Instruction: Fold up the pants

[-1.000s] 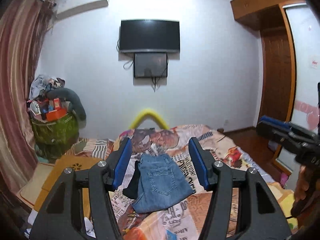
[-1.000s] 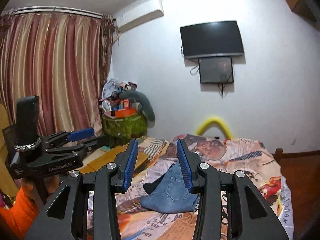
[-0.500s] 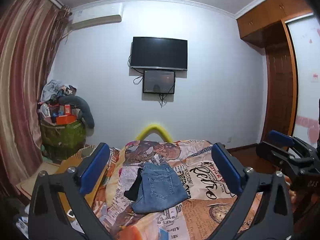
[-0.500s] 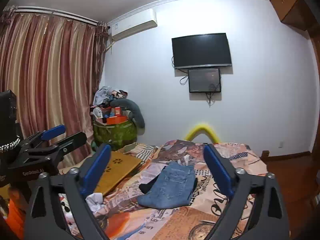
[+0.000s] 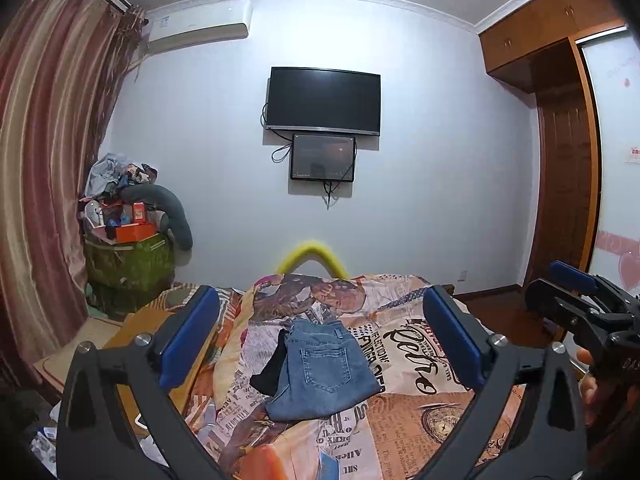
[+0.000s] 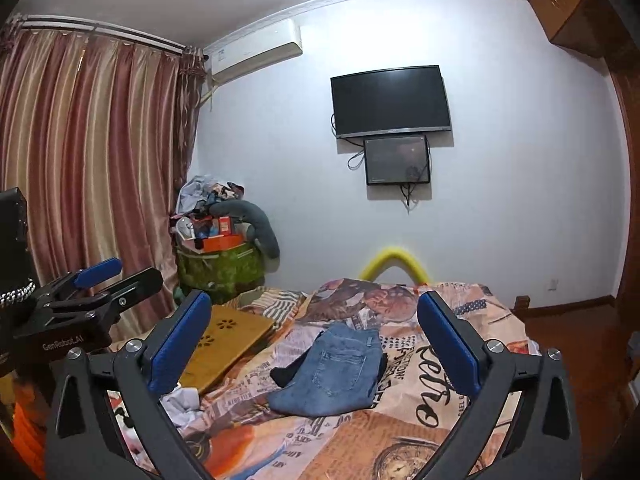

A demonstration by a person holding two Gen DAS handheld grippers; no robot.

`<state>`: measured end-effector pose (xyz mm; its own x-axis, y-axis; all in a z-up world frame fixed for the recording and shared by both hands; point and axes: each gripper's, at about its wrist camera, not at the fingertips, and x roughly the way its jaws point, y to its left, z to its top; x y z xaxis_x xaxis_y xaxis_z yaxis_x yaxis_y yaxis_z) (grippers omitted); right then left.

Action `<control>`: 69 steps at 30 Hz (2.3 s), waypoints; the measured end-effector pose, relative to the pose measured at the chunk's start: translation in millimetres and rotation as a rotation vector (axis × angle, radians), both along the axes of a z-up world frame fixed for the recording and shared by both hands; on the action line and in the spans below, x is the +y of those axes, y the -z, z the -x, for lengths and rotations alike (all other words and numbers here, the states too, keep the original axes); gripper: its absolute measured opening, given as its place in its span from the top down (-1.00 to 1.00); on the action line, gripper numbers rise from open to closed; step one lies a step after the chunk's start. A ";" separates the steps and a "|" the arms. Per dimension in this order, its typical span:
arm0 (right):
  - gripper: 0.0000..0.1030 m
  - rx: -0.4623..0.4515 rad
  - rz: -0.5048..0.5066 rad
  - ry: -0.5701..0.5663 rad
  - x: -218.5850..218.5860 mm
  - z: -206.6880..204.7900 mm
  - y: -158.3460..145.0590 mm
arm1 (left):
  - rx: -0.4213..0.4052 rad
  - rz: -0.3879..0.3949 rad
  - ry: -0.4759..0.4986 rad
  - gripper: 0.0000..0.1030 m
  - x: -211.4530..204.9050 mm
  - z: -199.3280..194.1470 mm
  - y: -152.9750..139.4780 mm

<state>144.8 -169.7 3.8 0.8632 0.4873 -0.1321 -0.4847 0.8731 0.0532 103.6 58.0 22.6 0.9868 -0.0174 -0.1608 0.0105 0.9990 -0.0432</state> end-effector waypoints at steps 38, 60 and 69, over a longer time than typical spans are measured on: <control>-0.99 0.036 -0.002 0.011 -2.6 4.2 0.5 | 0.024 -0.018 0.044 -1.00 1.2 -10.4 7.7; -0.99 0.046 -0.003 0.020 -2.6 5.0 -0.1 | 0.032 -0.032 0.082 -1.00 1.8 -12.2 10.2; -0.99 0.047 -0.005 0.021 -3.8 4.1 -0.9 | 0.024 -0.030 0.088 -1.00 0.8 -11.3 7.7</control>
<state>140.7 -173.5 4.7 0.8663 0.4695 -0.1706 -0.4628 0.8829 0.0800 114.9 58.8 15.0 0.9777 -0.0981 -0.1857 0.0972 0.9952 -0.0142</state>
